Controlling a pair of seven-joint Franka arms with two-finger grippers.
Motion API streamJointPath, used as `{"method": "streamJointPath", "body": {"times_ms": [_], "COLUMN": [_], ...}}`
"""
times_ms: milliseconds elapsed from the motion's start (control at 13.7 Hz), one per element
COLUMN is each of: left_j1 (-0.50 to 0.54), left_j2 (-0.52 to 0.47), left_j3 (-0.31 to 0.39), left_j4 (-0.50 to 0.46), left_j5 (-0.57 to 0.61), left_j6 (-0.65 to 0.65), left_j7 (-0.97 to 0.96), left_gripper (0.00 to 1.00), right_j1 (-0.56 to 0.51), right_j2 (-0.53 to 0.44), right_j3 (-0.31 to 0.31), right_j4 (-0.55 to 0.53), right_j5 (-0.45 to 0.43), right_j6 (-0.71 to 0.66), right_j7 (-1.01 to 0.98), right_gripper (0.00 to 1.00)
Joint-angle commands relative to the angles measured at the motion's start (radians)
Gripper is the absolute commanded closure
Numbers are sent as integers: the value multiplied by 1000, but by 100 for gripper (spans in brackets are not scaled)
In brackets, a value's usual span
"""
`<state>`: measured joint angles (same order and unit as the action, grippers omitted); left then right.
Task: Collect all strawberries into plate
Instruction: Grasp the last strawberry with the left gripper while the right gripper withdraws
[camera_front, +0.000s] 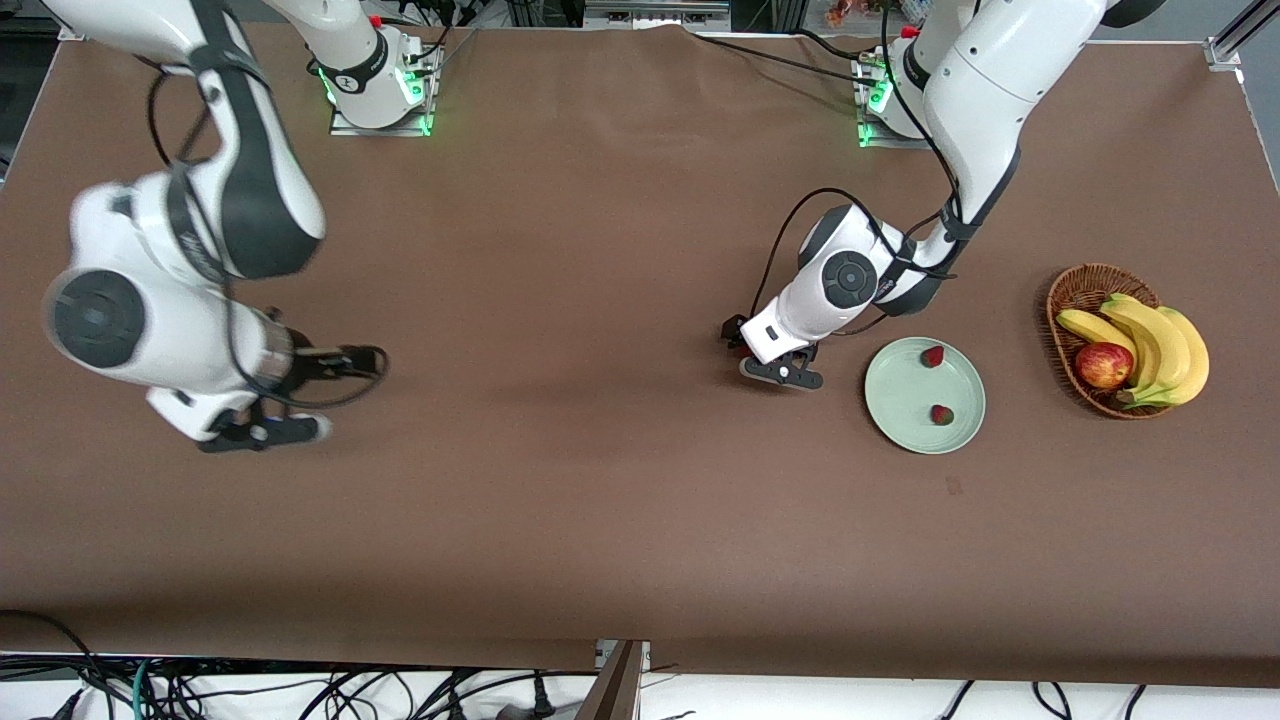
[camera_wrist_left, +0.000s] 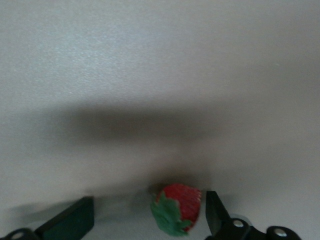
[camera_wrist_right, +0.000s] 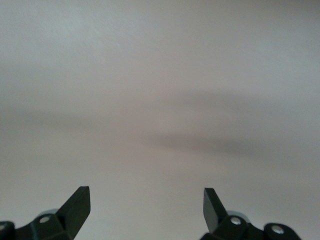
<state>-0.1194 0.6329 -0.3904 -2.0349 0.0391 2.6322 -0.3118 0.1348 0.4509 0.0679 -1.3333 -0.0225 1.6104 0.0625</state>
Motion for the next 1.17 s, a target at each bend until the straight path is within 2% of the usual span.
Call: {"method": "streamJointPath", "body": {"times_ms": [0, 73, 146, 365, 438, 585, 804, 877, 1023, 1096], "left_j1": [1, 1, 1, 6, 10, 18, 29, 39, 96, 163], "left_j2": [-15, -15, -15, -25, -30, -58, -68, -68, -70, -68], "left_j3": [-2, -2, -2, -2, -2, 2, 21, 31, 39, 36], "left_j4": [-2, -2, -2, -1, 1, 36, 175, 206, 225, 225], "left_j5": [-5, -5, -5, -4, -4, 1, 11, 50, 134, 157], "left_j6": [0, 0, 0, -8, -18, -125, -428, -489, -546, -546], "left_j7": [-21, -23, -23, -17, -15, -12, 54, 115, 250, 340], "left_gripper": [58, 76, 89, 100, 100, 100, 98, 97, 93, 93], "right_j1": [-21, -21, -21, -23, -23, -23, -24, -26, -26, -26], "right_j2": [-188, -228, -256, -343, -359, -365, -351, -350, -347, -342], "right_j3": [0, -3, -14, -85, -117, -151, -171, -171, -169, -169], "right_j4": [-109, -113, -113, -107, -106, -104, -104, -100, -95, -92], "right_j5": [0, 0, -7, 6, 9, 3, 4, 6, 6, 7], "right_j6": [-96, -122, -151, -199, -188, -181, -190, -191, -193, -194], "right_j7": [-29, -29, -29, -38, -38, -46, -46, -43, -35, -33], "right_gripper": [0, 0, 0, 0, 0, 0, 0, 0, 0, 0]}}
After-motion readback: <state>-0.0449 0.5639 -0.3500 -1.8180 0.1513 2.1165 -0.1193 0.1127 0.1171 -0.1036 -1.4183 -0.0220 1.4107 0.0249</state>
